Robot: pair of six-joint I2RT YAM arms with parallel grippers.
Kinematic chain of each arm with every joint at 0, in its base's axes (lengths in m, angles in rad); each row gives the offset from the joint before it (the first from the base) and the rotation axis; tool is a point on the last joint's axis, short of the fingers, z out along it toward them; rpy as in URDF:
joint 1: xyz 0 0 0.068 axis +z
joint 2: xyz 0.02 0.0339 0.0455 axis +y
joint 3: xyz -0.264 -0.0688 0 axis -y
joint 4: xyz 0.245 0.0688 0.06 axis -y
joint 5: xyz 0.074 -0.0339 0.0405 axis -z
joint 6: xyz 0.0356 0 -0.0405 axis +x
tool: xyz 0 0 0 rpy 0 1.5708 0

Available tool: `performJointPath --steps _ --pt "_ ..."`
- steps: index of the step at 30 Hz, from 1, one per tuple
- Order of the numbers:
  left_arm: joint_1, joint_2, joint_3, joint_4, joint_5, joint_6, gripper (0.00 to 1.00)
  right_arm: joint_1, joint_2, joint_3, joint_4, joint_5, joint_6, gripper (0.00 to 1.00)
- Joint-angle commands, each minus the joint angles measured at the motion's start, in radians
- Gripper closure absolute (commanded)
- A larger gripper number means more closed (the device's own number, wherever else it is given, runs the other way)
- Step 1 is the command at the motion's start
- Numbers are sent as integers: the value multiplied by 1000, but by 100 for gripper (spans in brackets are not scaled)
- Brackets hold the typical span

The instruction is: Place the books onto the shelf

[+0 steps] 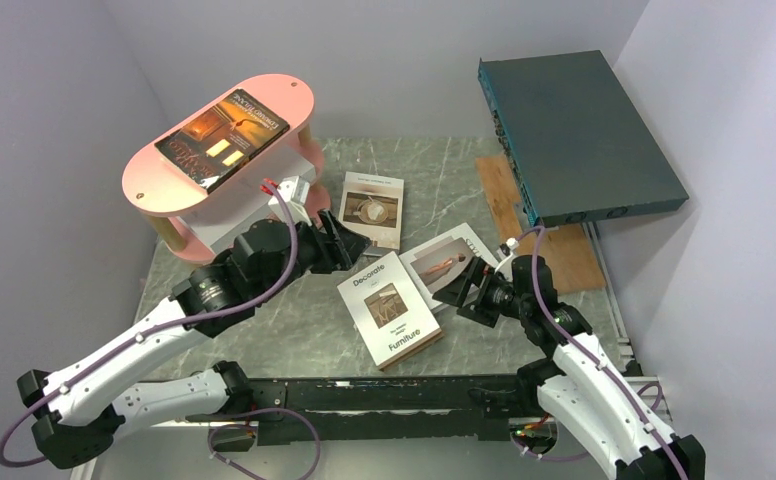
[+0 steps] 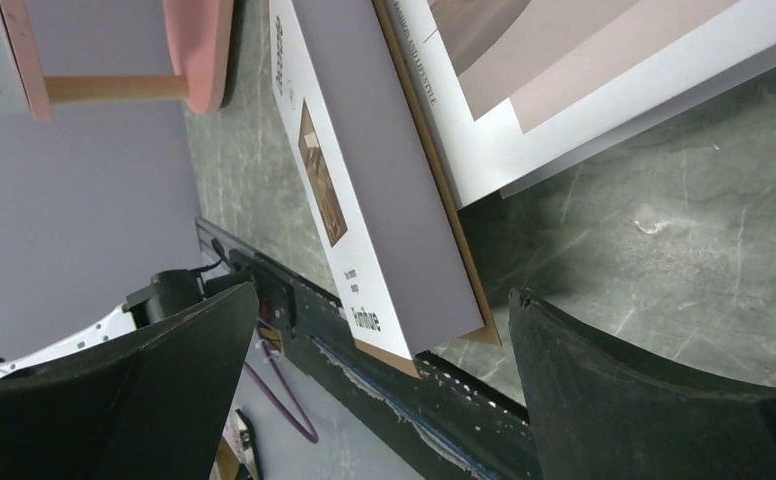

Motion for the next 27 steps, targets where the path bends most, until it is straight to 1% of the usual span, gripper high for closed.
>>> performJointPath --steps 1,8,12,14,19,22,27 --pt "4 11 9 -24 -40 32 32 -1 -2 -8 22 -33 28 0" --pt "4 27 11 -15 -34 33 32 3 -34 -70 74 -40 92 0" --pt "4 34 10 -8 -28 34 32 32 -51 -63 56 -9 102 0" --pt "4 37 11 -2 -25 34 32 43 -52 -81 74 -15 123 0" --pt "4 41 10 2 -14 31 32 84 -31 -164 190 -34 202 0" --pt "3 37 4 8 -5 33 32 113 1 -182 239 -10 214 0" --pt "4 31 -3 9 -3 31 33 150 79 -212 376 -19 254 0"
